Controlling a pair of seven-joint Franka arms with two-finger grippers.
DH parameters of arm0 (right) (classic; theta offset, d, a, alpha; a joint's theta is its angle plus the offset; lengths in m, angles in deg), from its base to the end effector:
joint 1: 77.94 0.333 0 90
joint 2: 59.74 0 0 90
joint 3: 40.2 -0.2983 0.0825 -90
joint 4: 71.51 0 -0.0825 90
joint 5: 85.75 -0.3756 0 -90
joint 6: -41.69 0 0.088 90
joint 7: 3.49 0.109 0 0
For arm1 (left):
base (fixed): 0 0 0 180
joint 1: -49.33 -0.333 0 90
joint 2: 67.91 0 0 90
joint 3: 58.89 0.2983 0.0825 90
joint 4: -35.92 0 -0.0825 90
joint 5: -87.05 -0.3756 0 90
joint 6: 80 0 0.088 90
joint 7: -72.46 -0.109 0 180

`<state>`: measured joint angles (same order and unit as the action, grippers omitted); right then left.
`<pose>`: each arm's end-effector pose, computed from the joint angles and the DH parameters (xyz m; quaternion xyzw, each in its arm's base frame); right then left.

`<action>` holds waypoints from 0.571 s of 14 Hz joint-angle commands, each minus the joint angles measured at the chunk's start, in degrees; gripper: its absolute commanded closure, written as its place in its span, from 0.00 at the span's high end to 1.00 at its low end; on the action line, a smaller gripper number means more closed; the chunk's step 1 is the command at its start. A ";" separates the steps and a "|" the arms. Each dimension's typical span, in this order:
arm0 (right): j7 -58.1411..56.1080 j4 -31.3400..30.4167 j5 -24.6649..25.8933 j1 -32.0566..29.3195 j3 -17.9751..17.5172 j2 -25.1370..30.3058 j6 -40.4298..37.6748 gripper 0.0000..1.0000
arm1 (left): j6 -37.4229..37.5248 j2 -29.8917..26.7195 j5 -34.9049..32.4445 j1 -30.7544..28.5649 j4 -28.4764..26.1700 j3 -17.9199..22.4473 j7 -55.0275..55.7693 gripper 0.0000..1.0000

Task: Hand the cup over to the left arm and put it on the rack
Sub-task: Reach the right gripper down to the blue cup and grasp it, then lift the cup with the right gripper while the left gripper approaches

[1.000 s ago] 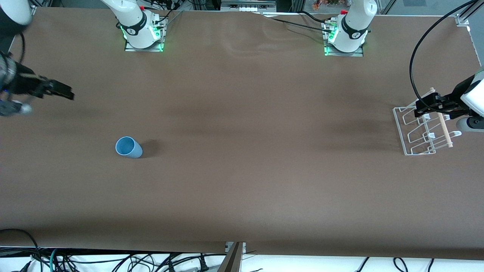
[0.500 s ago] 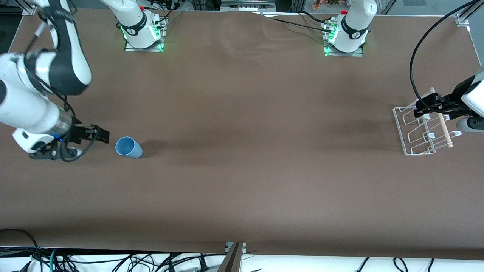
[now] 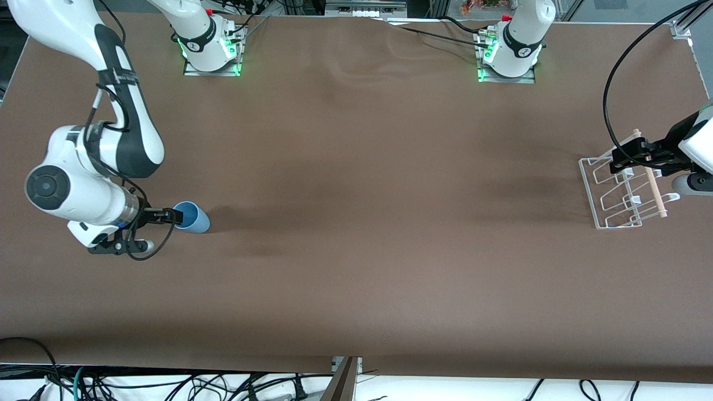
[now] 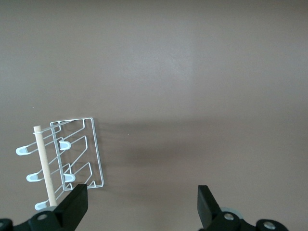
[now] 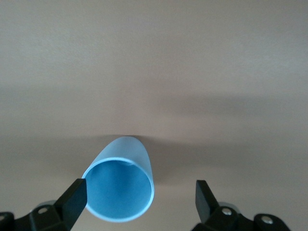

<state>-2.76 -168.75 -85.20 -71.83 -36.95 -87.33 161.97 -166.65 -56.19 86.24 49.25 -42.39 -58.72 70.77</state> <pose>0.6449 0.0350 0.2972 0.9988 0.0238 -0.0388 0.0185 0.5984 0.0040 0.5766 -0.9995 0.0124 0.0296 0.0069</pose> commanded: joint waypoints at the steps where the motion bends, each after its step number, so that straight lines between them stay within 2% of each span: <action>1: -0.03 -6.36 0.42 -0.05 0.00 1.22 7.04 1.00 | 0.86 0.59 1.24 -0.18 1.23 -0.08 0.38 1.00; 3: -0.03 -9.44 0.51 -0.05 0.00 1.22 11.36 0.99 | 0.86 0.67 1.24 -0.27 1.23 0.01 0.38 1.00; 4: -0.11 -10.06 0.51 -0.05 0.00 1.22 11.99 0.94 | 0.86 0.67 1.24 -0.27 1.23 0.01 0.38 1.00; 7: -0.11 -11.64 0.51 -0.14 0.00 1.31 11.82 0.62 | 0.95 0.67 1.24 -0.45 1.14 0.01 0.29 1.00; 8: -0.11 -11.74 0.51 -0.14 0.09 1.31 11.64 0.60 | 0.95 0.76 1.24 -0.45 1.14 0.01 0.20 1.00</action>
<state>-2.76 -178.24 -85.20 -71.83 -36.94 -87.62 172.84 -166.65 -56.01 86.24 49.20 -42.39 -58.70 70.87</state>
